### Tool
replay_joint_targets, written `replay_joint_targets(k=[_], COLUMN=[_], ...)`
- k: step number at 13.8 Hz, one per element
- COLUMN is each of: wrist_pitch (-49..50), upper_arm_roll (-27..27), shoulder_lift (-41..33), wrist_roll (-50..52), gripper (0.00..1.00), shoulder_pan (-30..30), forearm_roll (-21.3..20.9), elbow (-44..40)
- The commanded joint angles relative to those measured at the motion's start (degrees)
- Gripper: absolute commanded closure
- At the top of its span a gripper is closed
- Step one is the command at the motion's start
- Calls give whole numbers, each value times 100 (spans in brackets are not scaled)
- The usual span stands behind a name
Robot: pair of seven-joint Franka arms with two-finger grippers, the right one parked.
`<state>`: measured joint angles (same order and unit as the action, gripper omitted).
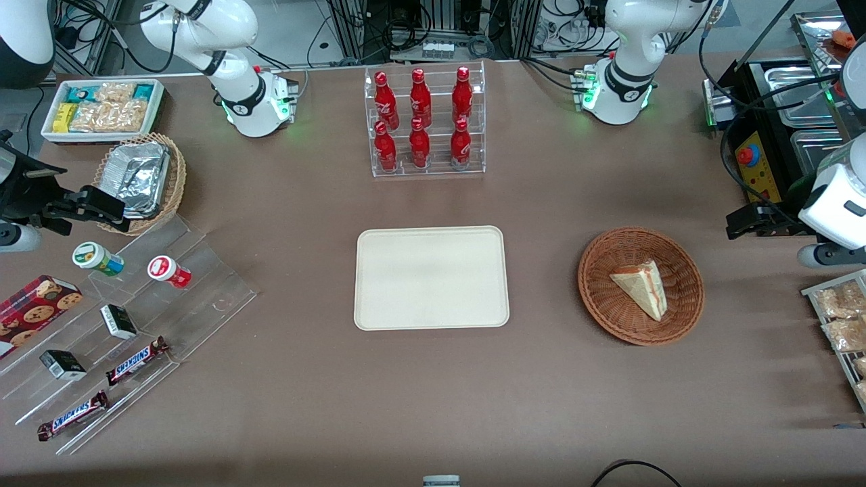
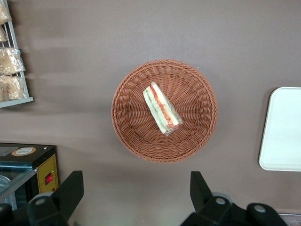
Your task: Place sandwich from basket to tray
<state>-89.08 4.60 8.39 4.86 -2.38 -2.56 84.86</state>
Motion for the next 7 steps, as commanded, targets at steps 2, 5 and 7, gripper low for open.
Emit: replay_joint_targets(k=[2,5,7], wrist_pitch=[-13,-250,-539], upper_arm_roll=[6,-3,-3], shoulder_lift=[-49,188,347], wrist_roll=[-3,389,743], gripper=[0,0,0], shoulder_pan=[36,98,106], forearm_roll=[-87,-114,-105], elbow=[-4,57,223])
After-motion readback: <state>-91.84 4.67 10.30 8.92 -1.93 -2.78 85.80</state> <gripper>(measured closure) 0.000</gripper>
